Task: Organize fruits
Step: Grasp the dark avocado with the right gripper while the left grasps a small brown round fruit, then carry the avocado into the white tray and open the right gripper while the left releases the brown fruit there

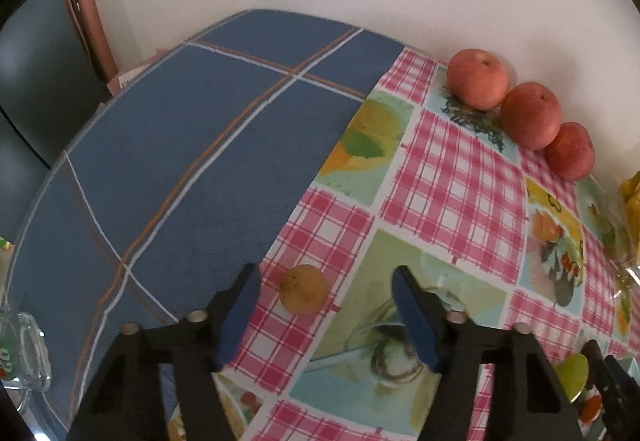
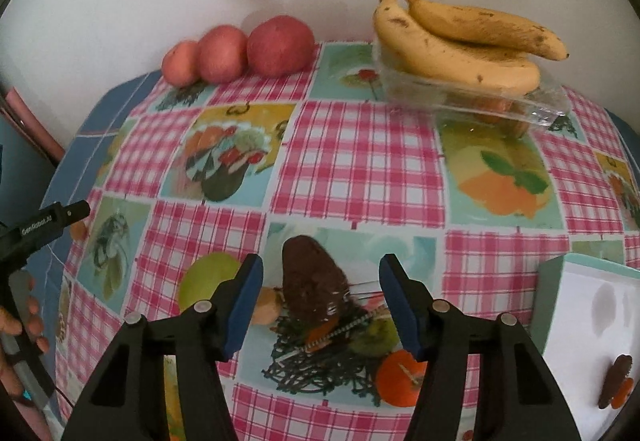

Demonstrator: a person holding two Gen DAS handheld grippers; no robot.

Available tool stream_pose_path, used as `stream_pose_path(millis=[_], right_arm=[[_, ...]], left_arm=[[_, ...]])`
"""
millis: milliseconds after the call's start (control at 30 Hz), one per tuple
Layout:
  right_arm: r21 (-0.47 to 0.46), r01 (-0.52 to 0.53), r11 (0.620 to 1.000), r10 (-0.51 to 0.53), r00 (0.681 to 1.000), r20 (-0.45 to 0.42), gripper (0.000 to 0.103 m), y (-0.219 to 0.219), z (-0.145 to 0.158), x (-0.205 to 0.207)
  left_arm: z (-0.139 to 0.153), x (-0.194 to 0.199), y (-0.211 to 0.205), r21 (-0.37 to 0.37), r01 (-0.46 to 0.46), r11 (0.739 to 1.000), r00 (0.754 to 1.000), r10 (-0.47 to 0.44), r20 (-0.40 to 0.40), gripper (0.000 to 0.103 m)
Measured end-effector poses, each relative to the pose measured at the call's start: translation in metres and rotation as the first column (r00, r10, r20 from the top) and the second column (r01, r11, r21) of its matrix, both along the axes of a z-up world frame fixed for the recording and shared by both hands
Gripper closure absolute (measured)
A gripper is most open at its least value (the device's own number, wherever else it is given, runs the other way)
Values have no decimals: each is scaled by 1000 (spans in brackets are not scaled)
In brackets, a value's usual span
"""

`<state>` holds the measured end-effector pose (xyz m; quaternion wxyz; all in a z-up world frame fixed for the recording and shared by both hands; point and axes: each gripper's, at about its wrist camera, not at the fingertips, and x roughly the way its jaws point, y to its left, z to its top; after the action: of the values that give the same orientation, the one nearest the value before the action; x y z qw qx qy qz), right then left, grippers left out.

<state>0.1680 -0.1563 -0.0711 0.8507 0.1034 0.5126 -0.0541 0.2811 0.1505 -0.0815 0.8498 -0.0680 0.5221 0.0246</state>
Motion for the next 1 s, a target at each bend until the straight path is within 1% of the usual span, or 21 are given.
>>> stream_pose_path(millis=[33, 67, 100, 133, 200, 233, 267, 433, 500, 600, 667, 767, 900, 1000], right_arm=[[-4, -1, 1000, 1, 1000, -7, 41, 1, -2, 1], [-7, -1, 1000, 1, 1000, -13, 43, 2, -4, 1], [-10, -2, 1000, 2, 1000, -18, 45, 3, -6, 2], [-11, -3, 1000, 3, 1000, -23, 49, 4, -7, 2], [-12, -2, 1000, 1, 1000, -30, 50, 5, -10, 4], [-13, -1, 1000, 1, 999, -33, 51, 5, -11, 4], [-14, -3, 1000, 2, 999, -36, 55, 5, -12, 4], [4, 5, 1000, -5, 999, -35, 63, 2, -14, 3], [5, 6, 1000, -6, 999, -35, 63, 1, -15, 3], [5, 22, 1000, -22, 999, -34, 63, -4, -14, 2], [6, 35, 999, -35, 999, -33, 63, -9, -14, 1], [2, 63, 998, -63, 998, -17, 63, -18, -7, -2], [2, 92, 996, -92, 996, 4, 63, -29, 6, -10], [1, 114, 993, -114, 993, 16, 63, -37, 18, -19]], left_arm=[[-3, 0, 1, -8, 1, 1000, 1000, -1, -7, 47], [-5, 1, 1, -19, 3, 1000, 1000, -3, -16, 51], [-6, 1, 1, -18, 3, 1000, 1000, -3, -15, 56], [-5, 1, 0, -14, 4, 1000, 1000, -5, -13, 63], [-5, 1, 1, -21, 2, 1000, 1000, -2, -14, 71], [-5, 1, 1, -26, -1, 1000, 1000, 1, -14, 75], [-5, 0, 1, -27, -5, 1000, 1000, 5, -13, 77], [-4, 1, 1, -36, -10, 999, 1000, 10, -12, 78], [-4, 1, 1, -50, -6, 999, 1000, 5, -15, 78], [-1, 0, -5, -100, 13, 995, 1000, -15, -13, 78], [2, -2, -10, -158, 30, 987, 999, -32, -13, 78], [11, -5, -20, -198, 54, 979, 998, -56, -6, 78], [27, -13, -38, -173, 88, 981, 996, -88, 7, 78], [39, -23, -49, -186, 104, 977, 995, -103, 16, 78]])
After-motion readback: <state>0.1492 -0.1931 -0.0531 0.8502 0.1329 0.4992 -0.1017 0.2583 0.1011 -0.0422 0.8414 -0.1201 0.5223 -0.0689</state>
